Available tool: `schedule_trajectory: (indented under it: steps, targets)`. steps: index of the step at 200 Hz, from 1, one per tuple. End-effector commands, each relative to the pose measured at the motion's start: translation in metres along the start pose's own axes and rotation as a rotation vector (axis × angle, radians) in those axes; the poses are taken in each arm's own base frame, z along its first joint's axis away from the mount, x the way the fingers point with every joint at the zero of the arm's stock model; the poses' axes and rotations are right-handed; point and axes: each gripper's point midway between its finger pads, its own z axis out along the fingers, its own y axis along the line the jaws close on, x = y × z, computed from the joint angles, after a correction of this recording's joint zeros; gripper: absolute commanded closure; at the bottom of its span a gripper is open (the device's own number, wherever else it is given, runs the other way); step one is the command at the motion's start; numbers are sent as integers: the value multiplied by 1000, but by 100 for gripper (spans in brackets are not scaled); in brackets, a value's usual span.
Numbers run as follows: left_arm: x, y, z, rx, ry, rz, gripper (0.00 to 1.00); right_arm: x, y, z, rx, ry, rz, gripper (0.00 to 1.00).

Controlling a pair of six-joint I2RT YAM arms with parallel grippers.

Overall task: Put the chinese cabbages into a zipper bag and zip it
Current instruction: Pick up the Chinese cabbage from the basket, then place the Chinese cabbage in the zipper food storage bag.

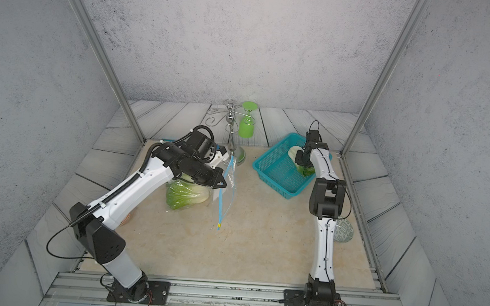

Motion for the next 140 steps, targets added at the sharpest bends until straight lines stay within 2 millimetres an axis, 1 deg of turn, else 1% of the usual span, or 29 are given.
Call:
schedule_trajectory:
  steps: [1, 23, 41, 57, 74, 89, 104, 121, 140]
  targets:
    - [-2, -3, 9, 42, -25, -19, 100, -4, 31, -43, -144, -12, 21, 80]
    - [-3, 2, 23, 33, -22, -32, 100, -21, 47, -82, -226, -79, 41, 83]
    - [-3, 4, 33, 22, -14, -32, 100, -28, 58, -115, -268, -119, 58, 84]
    - [-5, 4, 44, 21, -7, -33, 100, -30, 67, -146, -314, -148, 97, 83]
    - [-5, 3, 58, 11, 7, -17, 100, -19, 79, -175, -387, -149, 154, 83]
    - [-3, 4, 74, -7, 29, 4, 100, 2, 93, -199, -444, -137, 193, 83]
    - [2, 11, 89, -24, 66, 10, 100, 33, 105, -224, -475, -108, 201, 83]
    - [5, 21, 100, -55, 96, 12, 100, 79, 113, -246, -491, -34, 185, 84]
    - [6, 18, 107, -33, 121, 2, 100, 131, 109, -267, -487, 72, 170, 84]
